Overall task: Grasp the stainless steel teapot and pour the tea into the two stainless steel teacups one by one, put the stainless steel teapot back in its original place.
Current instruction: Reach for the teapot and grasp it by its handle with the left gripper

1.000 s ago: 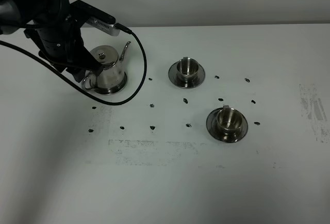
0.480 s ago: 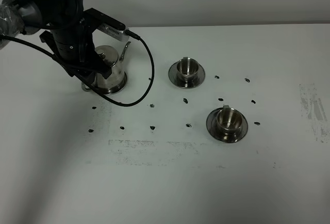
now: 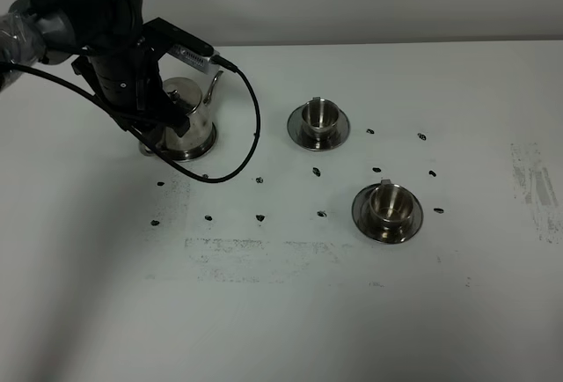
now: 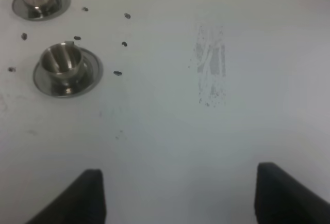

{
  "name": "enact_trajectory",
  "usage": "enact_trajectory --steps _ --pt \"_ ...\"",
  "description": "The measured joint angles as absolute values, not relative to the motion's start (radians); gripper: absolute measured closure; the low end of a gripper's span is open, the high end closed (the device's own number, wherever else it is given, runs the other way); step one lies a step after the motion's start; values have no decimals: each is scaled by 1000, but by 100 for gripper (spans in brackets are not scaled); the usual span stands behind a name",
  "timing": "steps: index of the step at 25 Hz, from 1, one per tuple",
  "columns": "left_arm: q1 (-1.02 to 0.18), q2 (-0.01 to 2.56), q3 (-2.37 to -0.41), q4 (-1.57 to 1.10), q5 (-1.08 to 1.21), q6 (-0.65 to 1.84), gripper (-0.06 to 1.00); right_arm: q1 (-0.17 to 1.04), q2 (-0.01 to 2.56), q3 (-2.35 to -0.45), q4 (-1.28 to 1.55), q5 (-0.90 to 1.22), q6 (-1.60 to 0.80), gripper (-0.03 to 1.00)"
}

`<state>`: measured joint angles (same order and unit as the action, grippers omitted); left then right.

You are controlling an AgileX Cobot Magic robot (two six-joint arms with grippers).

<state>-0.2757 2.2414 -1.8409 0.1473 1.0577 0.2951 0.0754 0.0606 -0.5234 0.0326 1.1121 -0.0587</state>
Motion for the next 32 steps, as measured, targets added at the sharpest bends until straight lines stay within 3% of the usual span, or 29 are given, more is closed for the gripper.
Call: enact_trajectory --steps 32 --pt "-276 2260 -1841 125 994 348 52 75 61 -523 33 1112 -59 38"
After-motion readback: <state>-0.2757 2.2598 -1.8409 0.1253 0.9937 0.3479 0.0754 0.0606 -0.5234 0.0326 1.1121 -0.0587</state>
